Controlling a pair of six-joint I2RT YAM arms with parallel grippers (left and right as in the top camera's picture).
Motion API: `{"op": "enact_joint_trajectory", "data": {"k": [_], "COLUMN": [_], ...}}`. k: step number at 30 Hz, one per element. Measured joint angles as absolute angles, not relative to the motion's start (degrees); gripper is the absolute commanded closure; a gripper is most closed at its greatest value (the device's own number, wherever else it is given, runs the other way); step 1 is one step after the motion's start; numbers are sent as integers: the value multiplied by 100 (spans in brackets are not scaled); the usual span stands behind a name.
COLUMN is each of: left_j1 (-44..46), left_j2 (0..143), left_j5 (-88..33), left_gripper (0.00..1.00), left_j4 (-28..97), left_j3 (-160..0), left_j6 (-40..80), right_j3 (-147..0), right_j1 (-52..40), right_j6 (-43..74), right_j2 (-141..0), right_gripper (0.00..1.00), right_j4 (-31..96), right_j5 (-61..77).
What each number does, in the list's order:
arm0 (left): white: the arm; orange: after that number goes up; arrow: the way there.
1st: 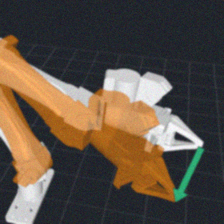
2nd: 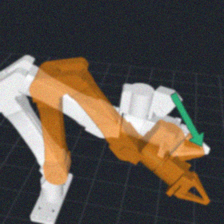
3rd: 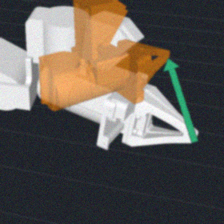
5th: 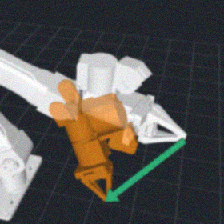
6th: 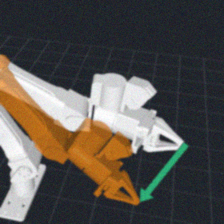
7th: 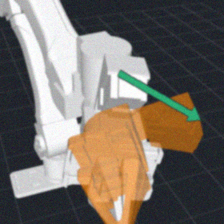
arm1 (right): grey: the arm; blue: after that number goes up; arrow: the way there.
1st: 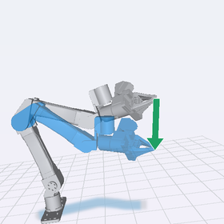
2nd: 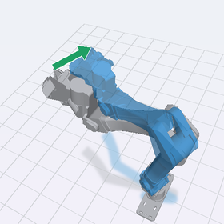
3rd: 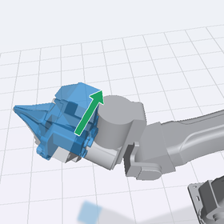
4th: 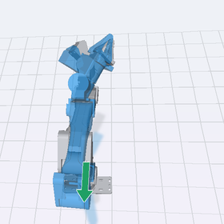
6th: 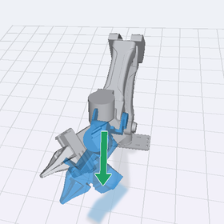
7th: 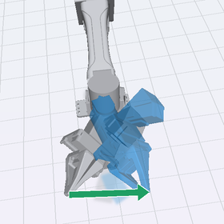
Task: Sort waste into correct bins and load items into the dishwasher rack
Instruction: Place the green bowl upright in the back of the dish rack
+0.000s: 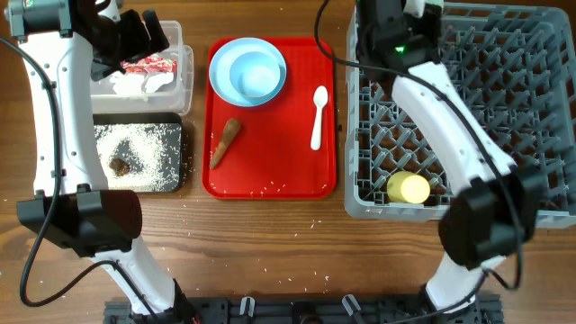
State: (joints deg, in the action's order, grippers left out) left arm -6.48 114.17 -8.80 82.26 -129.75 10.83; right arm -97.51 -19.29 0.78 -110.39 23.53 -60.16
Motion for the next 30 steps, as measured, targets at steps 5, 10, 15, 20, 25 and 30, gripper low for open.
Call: {"op": "enact_joint_trajectory", "data": {"k": [5, 10, 15, 20, 25, 30], "left_j1": [-648, -648, -648, -648, -648, -648], "left_j2": [11417, 11417, 11417, 11417, 11417, 11417], "left_j5": [-849, -836, -836, -836, -836, -836], "left_gripper": [0, 0, 0, 0, 0, 0], "left_j4": [8217, 8219, 8219, 8219, 8217, 8219], "left_j3": [-12975, -12975, -12975, -12975, -12975, -12975], "left_j6": [1081, 1081, 1081, 1081, 1081, 1081], "right_j3": [-9734, -9730, -9732, -9732, -9743, -9745], "right_j1": [-1933, -1918, -1896, -1852, -1964, -2423], "right_j6": [-1702, -2650, -2873, -2945, -2950, -2998], "right_j2": [-11760, -12230, -12350, -12621, -12623, -12645], "right_gripper": [96, 96, 96, 96, 92, 0], "right_j4": [851, 263, 471, 659, 812, 1267], "right_j5": [-6329, -6381, -6418, -6525, -6657, -6796]}}
